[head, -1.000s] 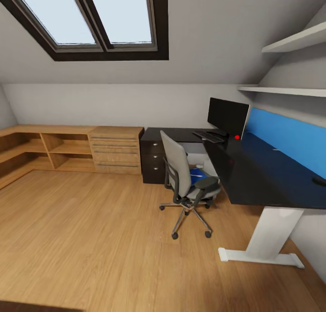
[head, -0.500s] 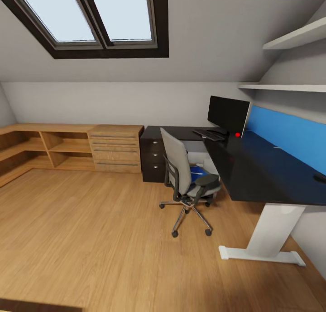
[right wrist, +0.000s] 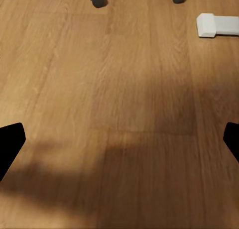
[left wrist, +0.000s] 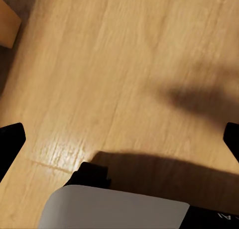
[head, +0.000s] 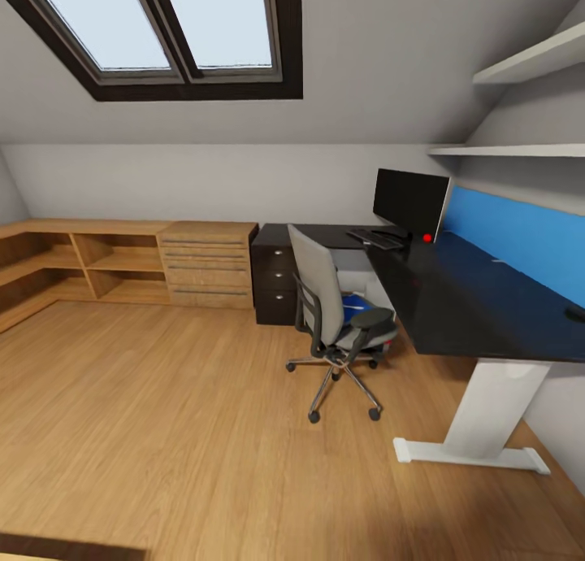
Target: In the bedroom, organize the workspace by keeping the computer under the desk, ensuring the monitor is on the desk, placing the keyboard on the desk next to the monitor, placing the mouse on the desk next to the keyboard, moving the folder from the swivel chair onto the desk next to the mouse, stacking the notebook on top of the folder with the pen on top of the notebook, and positioning the swivel chair next to the desk.
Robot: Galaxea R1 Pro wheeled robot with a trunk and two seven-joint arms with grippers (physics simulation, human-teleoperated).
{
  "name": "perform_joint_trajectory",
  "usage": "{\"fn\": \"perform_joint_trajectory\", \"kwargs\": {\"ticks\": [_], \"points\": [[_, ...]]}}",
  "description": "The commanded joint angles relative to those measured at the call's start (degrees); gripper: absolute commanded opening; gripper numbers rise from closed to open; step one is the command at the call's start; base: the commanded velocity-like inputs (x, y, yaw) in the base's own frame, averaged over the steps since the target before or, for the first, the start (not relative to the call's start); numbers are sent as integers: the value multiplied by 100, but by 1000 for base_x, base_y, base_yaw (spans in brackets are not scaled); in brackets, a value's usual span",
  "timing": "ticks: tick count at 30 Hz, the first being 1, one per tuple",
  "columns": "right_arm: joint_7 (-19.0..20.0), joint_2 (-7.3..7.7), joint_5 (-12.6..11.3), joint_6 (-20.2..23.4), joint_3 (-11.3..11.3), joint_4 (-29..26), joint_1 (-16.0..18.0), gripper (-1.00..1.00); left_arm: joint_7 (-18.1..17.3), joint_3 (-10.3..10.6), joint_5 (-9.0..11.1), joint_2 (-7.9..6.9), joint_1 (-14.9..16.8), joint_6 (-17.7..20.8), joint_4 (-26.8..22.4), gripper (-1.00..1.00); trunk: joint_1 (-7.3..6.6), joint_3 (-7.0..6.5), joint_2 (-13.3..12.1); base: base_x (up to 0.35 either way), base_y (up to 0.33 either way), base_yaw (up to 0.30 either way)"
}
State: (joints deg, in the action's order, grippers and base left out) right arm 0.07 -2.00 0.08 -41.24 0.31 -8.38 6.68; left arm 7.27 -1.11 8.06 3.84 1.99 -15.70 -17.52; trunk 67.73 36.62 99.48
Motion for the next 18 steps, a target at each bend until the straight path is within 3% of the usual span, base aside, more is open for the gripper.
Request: {"fn": "perform_joint_trajectory", "kwargs": {"ticks": [1, 18], "points": [[1, 1, 0, -16, -1, 4, 2, 100, -5, -4, 37, 3, 3, -28, 35, 100, 22, 24, 44, 0, 0, 0], [-7, 21, 1, -19, -8, 3, 2, 100, 3, 12, 29, 3, 3, -47, 73, 100, 395, 329, 726, 0, 0, 0]]}}
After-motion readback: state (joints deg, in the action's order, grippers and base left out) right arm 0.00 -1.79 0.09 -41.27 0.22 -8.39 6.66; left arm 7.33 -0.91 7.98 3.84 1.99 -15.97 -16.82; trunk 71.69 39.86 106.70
